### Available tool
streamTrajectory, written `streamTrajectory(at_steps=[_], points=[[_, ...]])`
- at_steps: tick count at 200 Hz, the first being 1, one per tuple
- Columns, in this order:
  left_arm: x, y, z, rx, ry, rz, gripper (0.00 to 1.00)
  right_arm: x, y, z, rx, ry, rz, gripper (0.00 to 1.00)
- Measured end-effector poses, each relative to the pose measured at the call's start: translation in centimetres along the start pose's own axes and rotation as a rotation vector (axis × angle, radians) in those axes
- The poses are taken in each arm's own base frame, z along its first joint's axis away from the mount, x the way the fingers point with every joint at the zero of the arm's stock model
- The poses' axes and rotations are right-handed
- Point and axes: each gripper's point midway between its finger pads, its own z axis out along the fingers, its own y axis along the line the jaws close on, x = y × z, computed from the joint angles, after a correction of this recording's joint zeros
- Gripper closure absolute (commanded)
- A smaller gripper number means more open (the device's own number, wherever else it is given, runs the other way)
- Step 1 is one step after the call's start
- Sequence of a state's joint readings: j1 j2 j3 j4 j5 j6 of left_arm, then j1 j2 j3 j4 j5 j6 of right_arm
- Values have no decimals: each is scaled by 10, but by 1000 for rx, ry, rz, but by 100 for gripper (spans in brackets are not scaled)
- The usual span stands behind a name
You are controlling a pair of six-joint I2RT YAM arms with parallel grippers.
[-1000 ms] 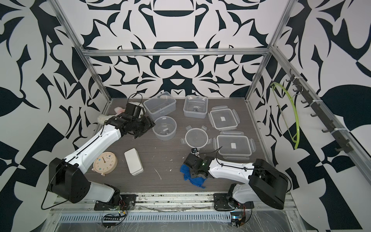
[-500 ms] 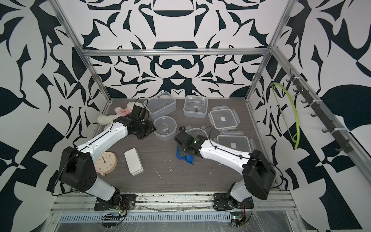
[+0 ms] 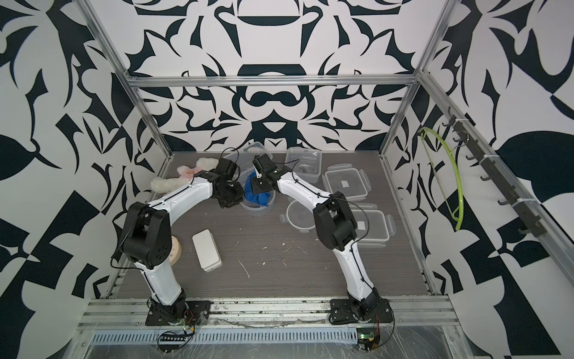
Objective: Wipe the insides of the lunch boxes
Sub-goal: Wipe the dirt inside the lunch box, then pick up the lunch box from the center of the board.
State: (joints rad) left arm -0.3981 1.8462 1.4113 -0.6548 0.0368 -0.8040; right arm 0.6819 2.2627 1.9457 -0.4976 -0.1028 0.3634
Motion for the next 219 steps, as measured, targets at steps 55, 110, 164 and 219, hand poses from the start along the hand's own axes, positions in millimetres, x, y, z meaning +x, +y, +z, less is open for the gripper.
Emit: streamTrajectory(at_steps=[55,110,164,219], points=[[-4,1,10,-22,20,8,95,42,15,40,-114,142,3,100],[-3,2,16,-33,51,12,100,47,34,17,-253,130,5,100],[17,5,12,-78,105,56,100,69,42,-7,-333,175,-25,100],[36,0,8,-106,125,111,100,83,39,-24,-294,213,-69,100]])
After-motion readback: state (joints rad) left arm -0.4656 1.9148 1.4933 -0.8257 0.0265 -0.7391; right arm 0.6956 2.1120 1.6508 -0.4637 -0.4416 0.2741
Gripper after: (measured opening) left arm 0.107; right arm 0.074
